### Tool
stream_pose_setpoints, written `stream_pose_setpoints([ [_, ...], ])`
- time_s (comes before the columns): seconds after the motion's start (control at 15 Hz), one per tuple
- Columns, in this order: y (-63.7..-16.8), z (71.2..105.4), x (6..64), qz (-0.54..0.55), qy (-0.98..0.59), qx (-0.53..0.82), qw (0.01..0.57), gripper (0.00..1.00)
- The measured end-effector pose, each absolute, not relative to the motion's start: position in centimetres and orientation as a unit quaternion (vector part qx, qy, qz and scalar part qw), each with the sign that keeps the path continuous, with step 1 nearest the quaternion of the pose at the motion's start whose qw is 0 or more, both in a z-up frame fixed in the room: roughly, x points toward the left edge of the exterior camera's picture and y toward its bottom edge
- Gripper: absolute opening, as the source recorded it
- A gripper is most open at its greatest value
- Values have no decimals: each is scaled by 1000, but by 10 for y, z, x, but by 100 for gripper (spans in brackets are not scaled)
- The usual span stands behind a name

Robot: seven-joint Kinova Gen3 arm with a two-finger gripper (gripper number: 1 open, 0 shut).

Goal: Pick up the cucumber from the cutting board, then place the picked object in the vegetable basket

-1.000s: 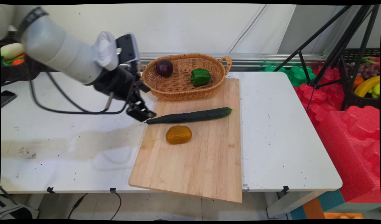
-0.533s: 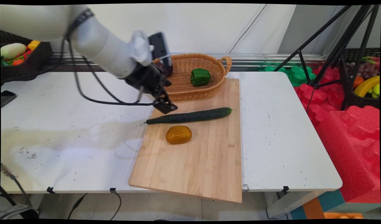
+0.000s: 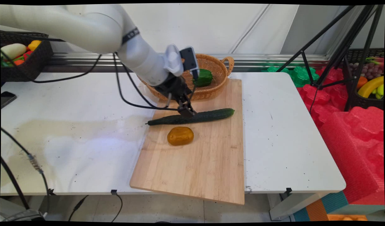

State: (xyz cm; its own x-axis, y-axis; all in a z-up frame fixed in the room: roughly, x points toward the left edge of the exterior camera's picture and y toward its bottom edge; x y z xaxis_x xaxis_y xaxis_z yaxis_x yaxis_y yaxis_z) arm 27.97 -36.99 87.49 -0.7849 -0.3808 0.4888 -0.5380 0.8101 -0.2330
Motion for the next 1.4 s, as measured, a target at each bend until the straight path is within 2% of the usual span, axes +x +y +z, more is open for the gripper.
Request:
stream_pose_setpoints([
  [0.53, -404, 828, 259, 155, -935, 245, 206, 100],
  [0.87, -416, 810, 252, 143, -937, 246, 203, 100],
  [0.93, -418, 807, 250, 141, -937, 246, 203, 0],
  [1.4, -422, 802, 245, 141, -942, 230, 199, 0],
])
